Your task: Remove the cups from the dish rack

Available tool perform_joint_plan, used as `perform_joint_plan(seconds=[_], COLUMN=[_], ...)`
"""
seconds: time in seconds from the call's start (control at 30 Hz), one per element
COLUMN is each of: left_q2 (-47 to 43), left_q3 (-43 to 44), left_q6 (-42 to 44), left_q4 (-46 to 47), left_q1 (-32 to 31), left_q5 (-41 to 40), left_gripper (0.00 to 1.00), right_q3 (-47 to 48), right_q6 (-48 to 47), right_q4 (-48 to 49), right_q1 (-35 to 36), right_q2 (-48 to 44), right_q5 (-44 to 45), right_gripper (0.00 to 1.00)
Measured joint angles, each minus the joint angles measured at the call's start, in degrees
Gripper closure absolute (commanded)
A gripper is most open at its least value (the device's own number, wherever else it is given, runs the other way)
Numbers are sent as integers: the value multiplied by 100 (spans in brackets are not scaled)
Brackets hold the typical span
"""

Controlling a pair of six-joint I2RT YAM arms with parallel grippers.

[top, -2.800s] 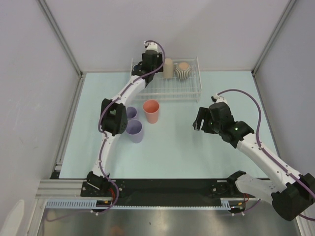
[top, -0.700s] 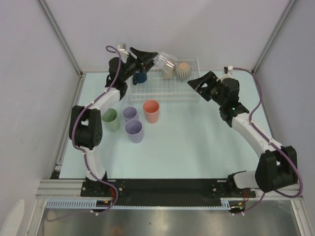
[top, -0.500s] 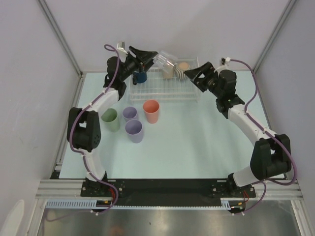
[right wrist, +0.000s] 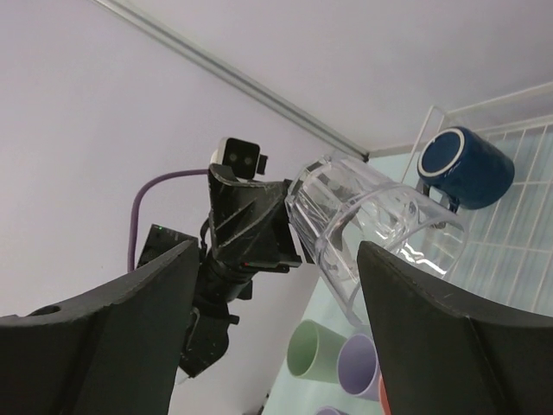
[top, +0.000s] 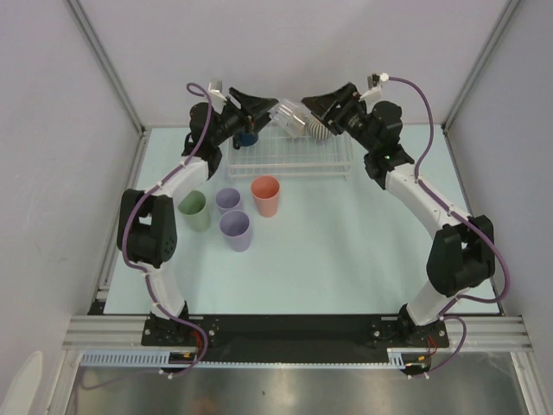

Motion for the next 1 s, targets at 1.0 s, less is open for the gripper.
perform_joint_plan(seconds=[1.0], left_q2=[-4], left_q3=[0], left_q6=[127], left_q4=[-85], left_q1=[0], left_q5=[61], left_gripper=[100], right_q3=[-584], right_q6=[-197], right_q4=[-168], right_q1=[90], right_q2=[-306], right_q5=[-13], right_gripper=[20])
